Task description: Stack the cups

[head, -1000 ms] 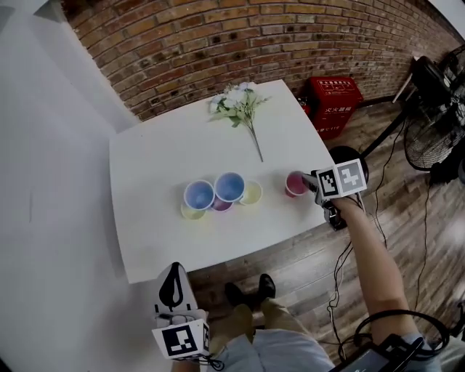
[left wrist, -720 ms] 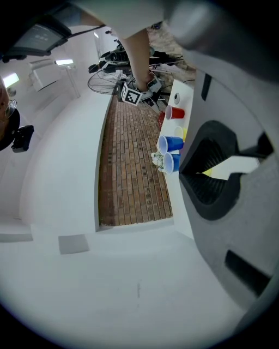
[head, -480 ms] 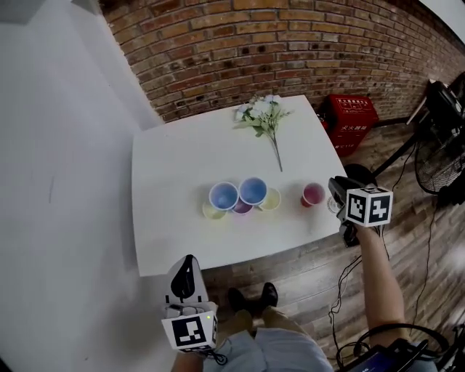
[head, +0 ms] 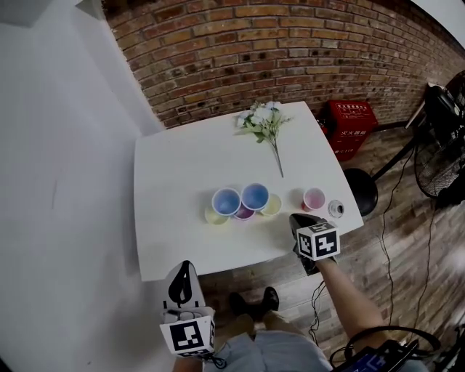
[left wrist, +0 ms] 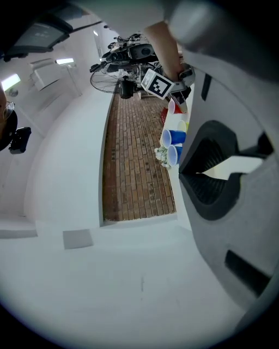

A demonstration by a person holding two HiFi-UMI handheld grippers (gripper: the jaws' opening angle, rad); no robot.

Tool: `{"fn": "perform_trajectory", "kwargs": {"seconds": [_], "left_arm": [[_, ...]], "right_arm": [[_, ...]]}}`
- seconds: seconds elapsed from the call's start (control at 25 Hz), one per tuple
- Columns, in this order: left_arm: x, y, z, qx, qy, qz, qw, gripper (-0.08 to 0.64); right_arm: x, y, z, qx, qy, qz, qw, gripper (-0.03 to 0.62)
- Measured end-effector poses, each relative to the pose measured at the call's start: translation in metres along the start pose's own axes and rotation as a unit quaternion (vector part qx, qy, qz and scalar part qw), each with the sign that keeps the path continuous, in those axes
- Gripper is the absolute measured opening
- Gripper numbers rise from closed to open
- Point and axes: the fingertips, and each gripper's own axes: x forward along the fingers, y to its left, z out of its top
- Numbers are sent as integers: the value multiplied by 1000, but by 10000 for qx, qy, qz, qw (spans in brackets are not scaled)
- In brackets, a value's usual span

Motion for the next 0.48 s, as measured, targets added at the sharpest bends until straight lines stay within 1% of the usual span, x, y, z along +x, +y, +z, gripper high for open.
{"fn": "perform_trajectory", "kwargs": {"seconds": [0.16,0.32,0.48], "left_arm": [[-1,4,-6,17,88,39,10000,9],[1,9,-9,26,134,91,9999,9],[2,13,-11,33,158,133,9998,9]], "right_arm": [[22,1,7,194,-79,-66,9998,6],[38,-11,8,433,-73,-200,9988,6],[45,-16,6,525,-37,-176,9985,6]]}}
